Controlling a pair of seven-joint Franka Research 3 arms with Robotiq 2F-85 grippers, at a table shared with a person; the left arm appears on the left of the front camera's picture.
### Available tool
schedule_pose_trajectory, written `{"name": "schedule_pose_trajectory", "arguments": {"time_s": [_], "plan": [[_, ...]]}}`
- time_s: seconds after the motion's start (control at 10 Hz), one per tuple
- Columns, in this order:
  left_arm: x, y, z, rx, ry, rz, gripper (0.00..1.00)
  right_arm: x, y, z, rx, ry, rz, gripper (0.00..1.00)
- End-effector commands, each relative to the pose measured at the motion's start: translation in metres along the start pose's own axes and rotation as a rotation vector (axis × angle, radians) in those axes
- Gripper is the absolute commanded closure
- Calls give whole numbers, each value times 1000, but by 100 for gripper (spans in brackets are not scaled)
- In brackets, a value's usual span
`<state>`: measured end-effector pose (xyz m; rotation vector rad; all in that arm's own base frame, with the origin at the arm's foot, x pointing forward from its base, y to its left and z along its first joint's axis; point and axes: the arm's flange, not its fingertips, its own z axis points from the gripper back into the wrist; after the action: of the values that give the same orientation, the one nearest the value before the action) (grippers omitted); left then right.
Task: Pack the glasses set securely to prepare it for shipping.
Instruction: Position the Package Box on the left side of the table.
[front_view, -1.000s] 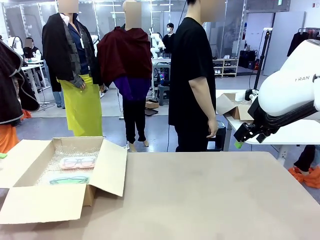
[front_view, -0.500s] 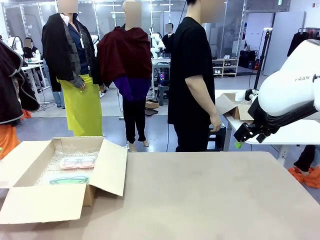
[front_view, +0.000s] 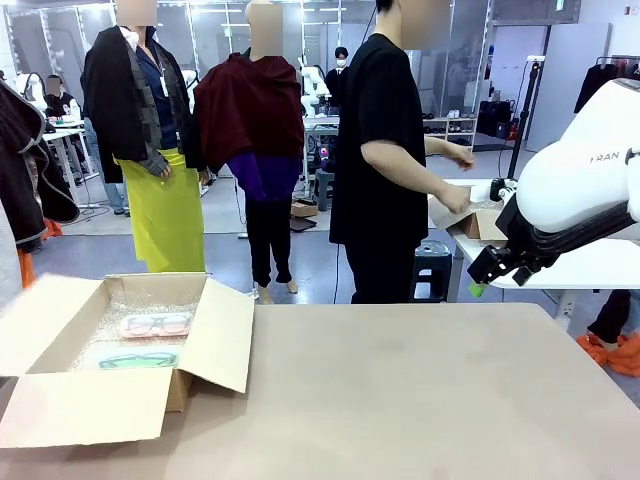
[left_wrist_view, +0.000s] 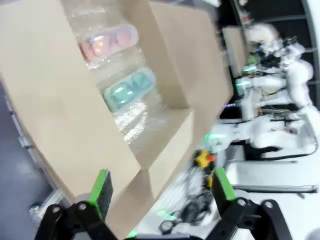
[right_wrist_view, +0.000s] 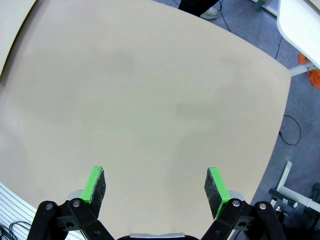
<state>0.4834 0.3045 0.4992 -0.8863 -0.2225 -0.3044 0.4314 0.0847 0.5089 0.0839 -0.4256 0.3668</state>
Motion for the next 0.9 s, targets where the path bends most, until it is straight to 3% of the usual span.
{"name": "schedule_pose_trajectory", "arguments": {"time_s": [0.0,0.4,0.8], "plan": [[-14,-68,-19,311,-32,-137,0,1,-1,1,0,-7,22,0],[-31,-154,-62,378,77,-324,0,1,-1,1,0,-7,22,0],[-64,-229,-157,413,297,-599,0,1,-1,1,0,-7,22,0]]}}
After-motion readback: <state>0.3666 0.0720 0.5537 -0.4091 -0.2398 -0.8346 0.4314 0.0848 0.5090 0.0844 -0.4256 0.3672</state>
